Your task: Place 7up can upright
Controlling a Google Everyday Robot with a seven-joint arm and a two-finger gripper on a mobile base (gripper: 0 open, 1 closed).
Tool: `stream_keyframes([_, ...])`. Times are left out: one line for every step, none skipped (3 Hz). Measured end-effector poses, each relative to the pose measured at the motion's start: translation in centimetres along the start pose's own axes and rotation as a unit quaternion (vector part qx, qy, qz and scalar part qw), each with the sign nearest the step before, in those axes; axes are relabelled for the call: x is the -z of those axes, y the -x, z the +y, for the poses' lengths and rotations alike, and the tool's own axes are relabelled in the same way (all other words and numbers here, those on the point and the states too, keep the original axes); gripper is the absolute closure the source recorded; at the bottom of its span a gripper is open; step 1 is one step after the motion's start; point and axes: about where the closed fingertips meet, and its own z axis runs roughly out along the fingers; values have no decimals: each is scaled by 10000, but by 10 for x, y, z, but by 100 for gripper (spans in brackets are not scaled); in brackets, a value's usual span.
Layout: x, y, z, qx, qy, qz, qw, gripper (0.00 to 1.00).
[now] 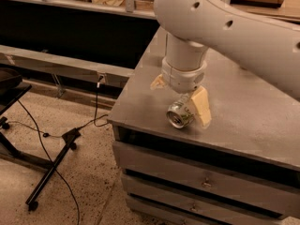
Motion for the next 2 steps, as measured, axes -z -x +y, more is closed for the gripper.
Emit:
stream_keyframes([-8, 7, 9, -345, 15, 4, 9994, 0])
stream_keyframes([-7, 7, 8, -341, 0, 9, 9994, 19])
